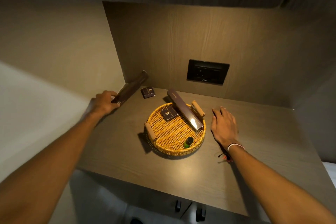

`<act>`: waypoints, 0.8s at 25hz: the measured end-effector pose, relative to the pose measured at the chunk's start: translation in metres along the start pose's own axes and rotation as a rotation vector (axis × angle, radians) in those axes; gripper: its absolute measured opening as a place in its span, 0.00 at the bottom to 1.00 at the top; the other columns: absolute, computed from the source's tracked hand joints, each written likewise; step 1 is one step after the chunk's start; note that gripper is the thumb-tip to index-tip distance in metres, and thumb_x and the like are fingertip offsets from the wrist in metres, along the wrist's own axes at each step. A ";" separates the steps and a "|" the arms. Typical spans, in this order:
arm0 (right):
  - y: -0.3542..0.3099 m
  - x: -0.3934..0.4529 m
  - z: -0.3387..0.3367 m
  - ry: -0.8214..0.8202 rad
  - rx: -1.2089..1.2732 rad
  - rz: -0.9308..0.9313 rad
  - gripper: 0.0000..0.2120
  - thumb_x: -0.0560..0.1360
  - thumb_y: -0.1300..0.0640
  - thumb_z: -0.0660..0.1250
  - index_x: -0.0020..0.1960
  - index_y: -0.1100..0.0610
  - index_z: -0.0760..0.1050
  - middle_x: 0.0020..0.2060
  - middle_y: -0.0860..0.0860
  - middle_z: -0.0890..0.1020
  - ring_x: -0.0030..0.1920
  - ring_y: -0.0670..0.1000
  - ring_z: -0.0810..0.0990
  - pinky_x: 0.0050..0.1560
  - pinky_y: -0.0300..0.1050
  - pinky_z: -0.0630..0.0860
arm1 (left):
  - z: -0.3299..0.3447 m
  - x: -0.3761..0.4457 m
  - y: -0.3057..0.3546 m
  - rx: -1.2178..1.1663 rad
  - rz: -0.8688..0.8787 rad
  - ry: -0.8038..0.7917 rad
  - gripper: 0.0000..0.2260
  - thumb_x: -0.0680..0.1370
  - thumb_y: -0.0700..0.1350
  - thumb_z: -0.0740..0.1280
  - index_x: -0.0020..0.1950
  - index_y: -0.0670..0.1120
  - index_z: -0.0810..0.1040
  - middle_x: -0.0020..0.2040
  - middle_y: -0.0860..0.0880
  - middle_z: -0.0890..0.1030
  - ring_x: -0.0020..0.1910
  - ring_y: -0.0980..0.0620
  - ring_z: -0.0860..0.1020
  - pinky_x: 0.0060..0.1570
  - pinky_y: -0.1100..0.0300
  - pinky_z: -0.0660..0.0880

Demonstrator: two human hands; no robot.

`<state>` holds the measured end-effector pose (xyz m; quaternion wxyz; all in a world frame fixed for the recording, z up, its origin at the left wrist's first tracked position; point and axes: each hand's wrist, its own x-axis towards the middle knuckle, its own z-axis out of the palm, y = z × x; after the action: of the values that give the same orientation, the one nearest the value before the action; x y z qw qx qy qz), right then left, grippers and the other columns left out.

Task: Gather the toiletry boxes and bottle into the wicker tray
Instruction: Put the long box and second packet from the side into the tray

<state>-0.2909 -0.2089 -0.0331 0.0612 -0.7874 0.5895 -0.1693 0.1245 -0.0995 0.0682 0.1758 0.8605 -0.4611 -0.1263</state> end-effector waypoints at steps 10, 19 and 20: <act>0.000 -0.001 -0.002 -0.035 0.002 0.007 0.20 0.84 0.55 0.55 0.74 0.56 0.68 0.75 0.59 0.69 0.78 0.59 0.64 0.78 0.56 0.58 | 0.003 -0.008 0.052 0.123 0.626 -0.165 0.13 0.73 0.34 0.71 0.56 0.45 0.83 0.55 0.45 0.80 0.56 0.49 0.78 0.57 0.57 0.77; -0.001 0.000 -0.006 -0.036 -0.007 0.009 0.20 0.84 0.55 0.55 0.74 0.56 0.69 0.75 0.59 0.70 0.77 0.59 0.65 0.77 0.58 0.61 | 0.001 -0.021 0.078 0.278 0.740 -0.283 0.15 0.75 0.34 0.69 0.60 0.45 0.81 0.61 0.43 0.77 0.62 0.47 0.74 0.62 0.49 0.75; -0.001 -0.001 -0.007 -0.035 -0.007 0.009 0.20 0.84 0.55 0.55 0.74 0.57 0.69 0.75 0.59 0.70 0.77 0.59 0.65 0.77 0.58 0.61 | 0.001 -0.022 0.079 0.283 0.736 -0.304 0.15 0.75 0.34 0.68 0.60 0.45 0.80 0.61 0.43 0.77 0.62 0.47 0.74 0.62 0.49 0.74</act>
<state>-0.2920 -0.2073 -0.0267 0.0695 -0.7878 0.5925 -0.1531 0.0528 -0.1214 0.1011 0.0193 0.6258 -0.7711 -0.1158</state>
